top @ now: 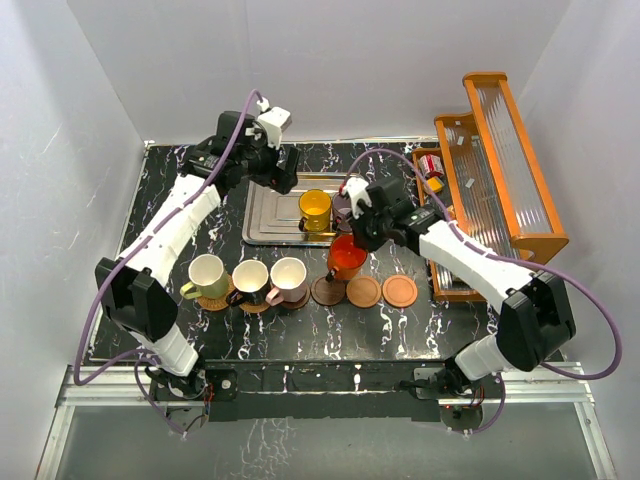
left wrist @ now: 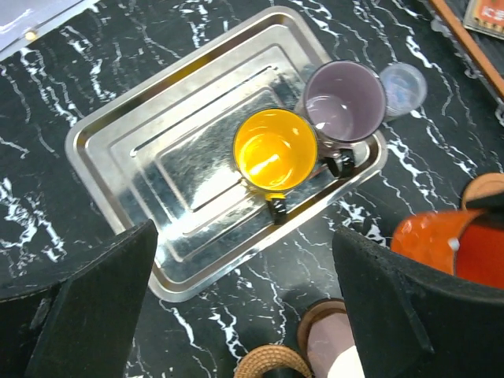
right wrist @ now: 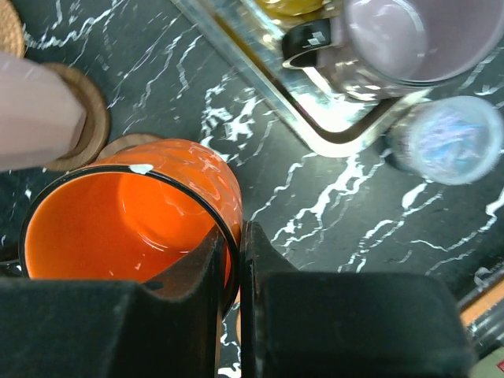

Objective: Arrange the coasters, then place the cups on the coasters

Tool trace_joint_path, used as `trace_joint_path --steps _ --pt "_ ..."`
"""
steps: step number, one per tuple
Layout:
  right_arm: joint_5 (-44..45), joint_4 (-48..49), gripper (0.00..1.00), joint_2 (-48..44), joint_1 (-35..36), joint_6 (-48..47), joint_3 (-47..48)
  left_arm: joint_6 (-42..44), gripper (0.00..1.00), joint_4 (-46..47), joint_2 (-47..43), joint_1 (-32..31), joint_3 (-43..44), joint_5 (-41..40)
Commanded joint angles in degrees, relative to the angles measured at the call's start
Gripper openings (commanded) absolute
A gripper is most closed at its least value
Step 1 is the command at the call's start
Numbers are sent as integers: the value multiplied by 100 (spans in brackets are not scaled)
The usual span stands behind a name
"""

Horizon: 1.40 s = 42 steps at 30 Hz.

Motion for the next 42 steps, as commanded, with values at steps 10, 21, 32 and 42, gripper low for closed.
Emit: trace_joint_path --steps 10,21,32,42 --pt "679 1002 0 177 1042 196 -229 -9 96 70 -258 423 242 -232" --pt "767 1103 0 444 1288 480 -263 58 98 120 -315 434 151 -256" --pt "850 1066 0 626 1354 556 -256 103 99 139 -386 434 38 -237" --pt "857 1039 0 615 1360 547 -326 118 99 149 -381 433 18 -212"
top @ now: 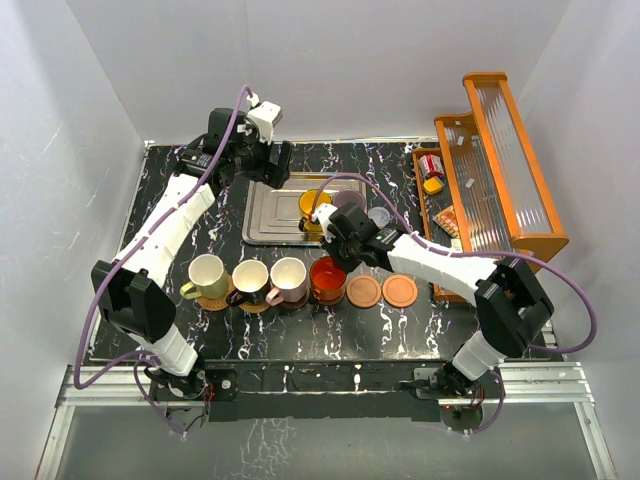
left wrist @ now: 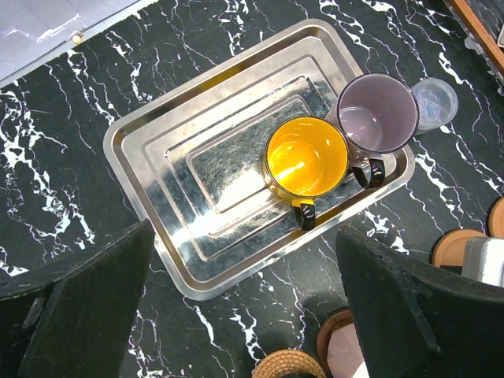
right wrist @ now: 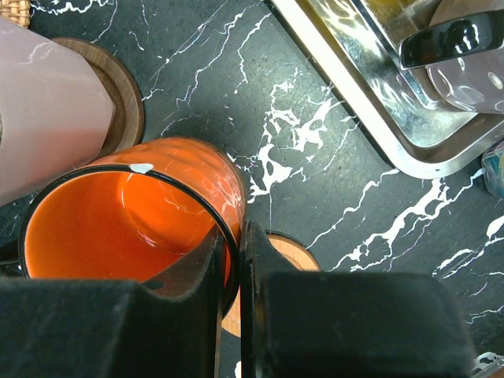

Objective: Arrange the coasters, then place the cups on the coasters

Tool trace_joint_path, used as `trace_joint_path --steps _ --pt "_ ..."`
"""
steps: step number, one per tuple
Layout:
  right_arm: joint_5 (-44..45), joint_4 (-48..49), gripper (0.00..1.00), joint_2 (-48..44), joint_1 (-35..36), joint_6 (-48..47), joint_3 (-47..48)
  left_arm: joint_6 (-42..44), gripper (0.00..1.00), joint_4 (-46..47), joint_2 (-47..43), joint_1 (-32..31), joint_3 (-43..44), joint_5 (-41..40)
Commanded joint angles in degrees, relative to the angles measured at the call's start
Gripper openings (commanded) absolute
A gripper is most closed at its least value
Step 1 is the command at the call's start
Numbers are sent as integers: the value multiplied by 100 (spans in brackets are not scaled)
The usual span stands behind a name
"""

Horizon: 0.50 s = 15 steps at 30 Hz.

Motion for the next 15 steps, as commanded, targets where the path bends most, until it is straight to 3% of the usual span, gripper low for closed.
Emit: trace_joint_path --steps 1,15 --pt "-18 467 0 -48 25 123 34 62 99 57 -312 40 14 21" --pt "-101 462 2 34 52 188 -30 88 99 45 -308 43 -11 22"
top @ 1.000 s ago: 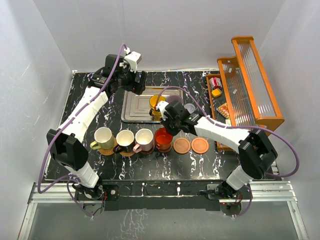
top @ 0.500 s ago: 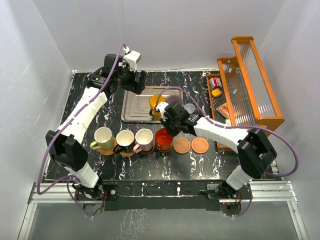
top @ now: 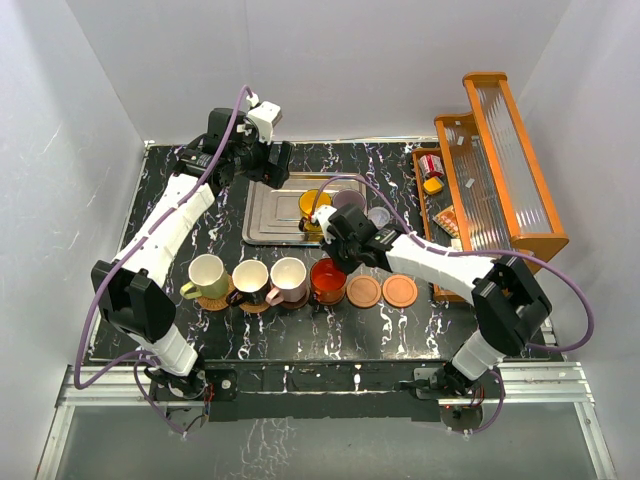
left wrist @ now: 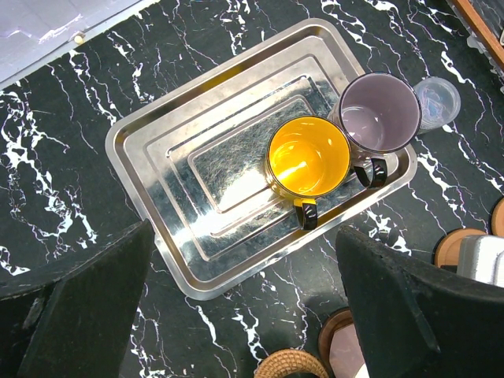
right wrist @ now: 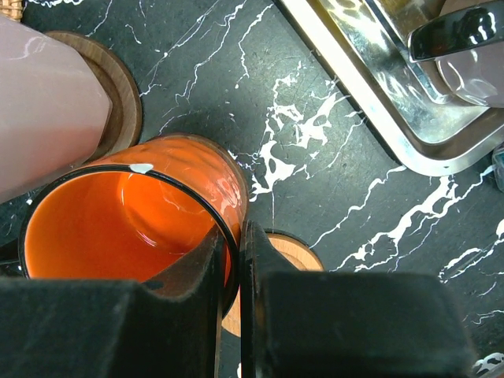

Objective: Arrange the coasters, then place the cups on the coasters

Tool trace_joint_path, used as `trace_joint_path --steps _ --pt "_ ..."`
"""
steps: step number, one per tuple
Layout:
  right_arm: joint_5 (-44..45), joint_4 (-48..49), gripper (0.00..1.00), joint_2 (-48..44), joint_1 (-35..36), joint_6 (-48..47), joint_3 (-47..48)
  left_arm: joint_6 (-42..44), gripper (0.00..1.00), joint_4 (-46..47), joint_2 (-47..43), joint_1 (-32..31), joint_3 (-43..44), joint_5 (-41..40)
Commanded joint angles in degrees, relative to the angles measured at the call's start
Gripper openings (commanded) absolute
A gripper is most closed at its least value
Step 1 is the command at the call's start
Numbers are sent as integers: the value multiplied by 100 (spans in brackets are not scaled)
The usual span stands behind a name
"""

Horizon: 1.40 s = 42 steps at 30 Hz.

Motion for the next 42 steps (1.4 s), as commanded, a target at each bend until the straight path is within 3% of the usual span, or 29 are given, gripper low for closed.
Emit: trace_joint_path --steps 1,6,11,16,20,27,42 --pt "-91 461 3 4 37 146 9 53 99 50 -318 25 -17 19" --pt "-53 419 16 32 39 143 60 77 99 54 -320 23 -41 19" --pt "155 173 45 16 23 93 354 97 99 59 -320 23 -69 6" --pt "-4 -18 60 -91 -493 59 829 116 99 41 -315 25 -135 5" --pt "-251 -127 61 2 -1069 -25 1282 118 99 54 -304 25 -260 171" --pt "88 -564 61 625 -1594 -355 2295 56 99 159 -379 25 -467 350" --pt "237 -1168 58 2370 -2055 -266 3749 46 99 222 -564 25 -555 414"
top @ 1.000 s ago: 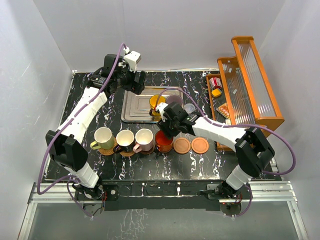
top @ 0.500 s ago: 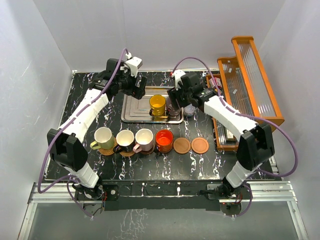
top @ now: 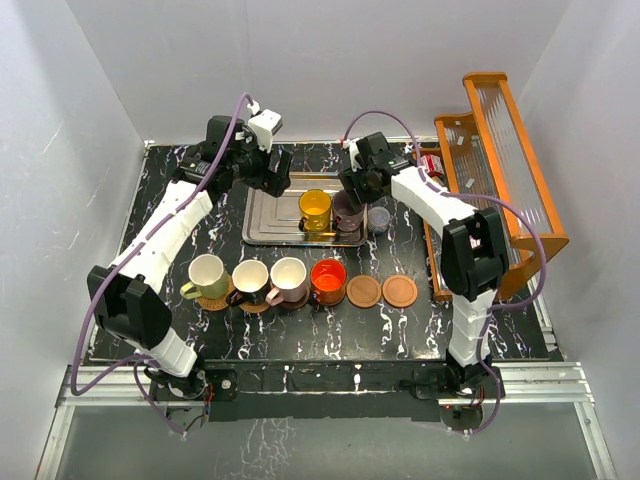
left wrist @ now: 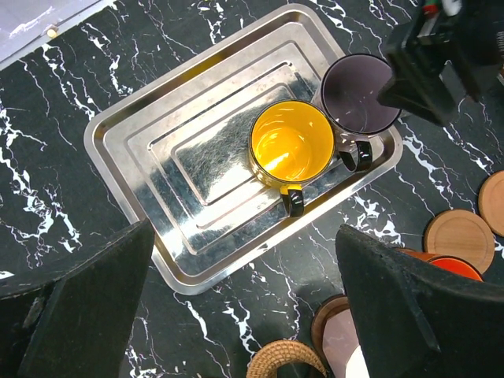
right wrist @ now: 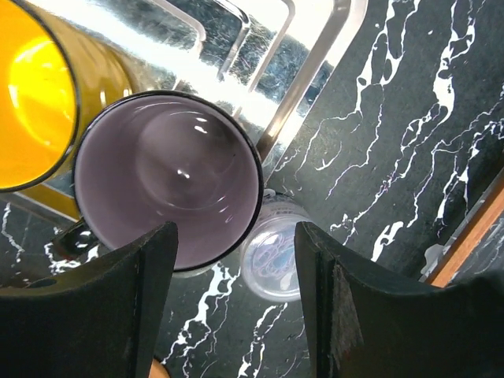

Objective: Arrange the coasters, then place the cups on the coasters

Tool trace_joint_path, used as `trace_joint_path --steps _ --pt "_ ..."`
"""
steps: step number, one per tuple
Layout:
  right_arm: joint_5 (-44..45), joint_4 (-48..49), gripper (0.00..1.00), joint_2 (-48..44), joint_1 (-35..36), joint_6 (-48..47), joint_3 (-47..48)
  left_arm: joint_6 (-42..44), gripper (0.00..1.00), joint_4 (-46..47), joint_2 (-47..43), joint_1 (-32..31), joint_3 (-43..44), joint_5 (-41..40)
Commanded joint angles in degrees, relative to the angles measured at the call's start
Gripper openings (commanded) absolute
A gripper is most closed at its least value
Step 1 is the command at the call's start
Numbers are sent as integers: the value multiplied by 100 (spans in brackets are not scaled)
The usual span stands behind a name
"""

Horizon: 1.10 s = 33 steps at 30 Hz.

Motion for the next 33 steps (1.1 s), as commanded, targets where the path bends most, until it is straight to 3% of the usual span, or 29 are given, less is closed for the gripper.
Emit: trace_joint_path --steps 1,12,23,33 --pt "75 -74 58 220 -55 73 443 -13 99 53 -328 25 -64 137" --pt "-243 -34 48 703 -103 151 814 6 99 48 -327 25 -80 192" --pt "-148 -218 23 833 -133 33 1278 32 99 42 -323 18 -89 225" --pt "-136 -724 3 203 -263 -268 1530 53 99 40 -342 25 -98 232"
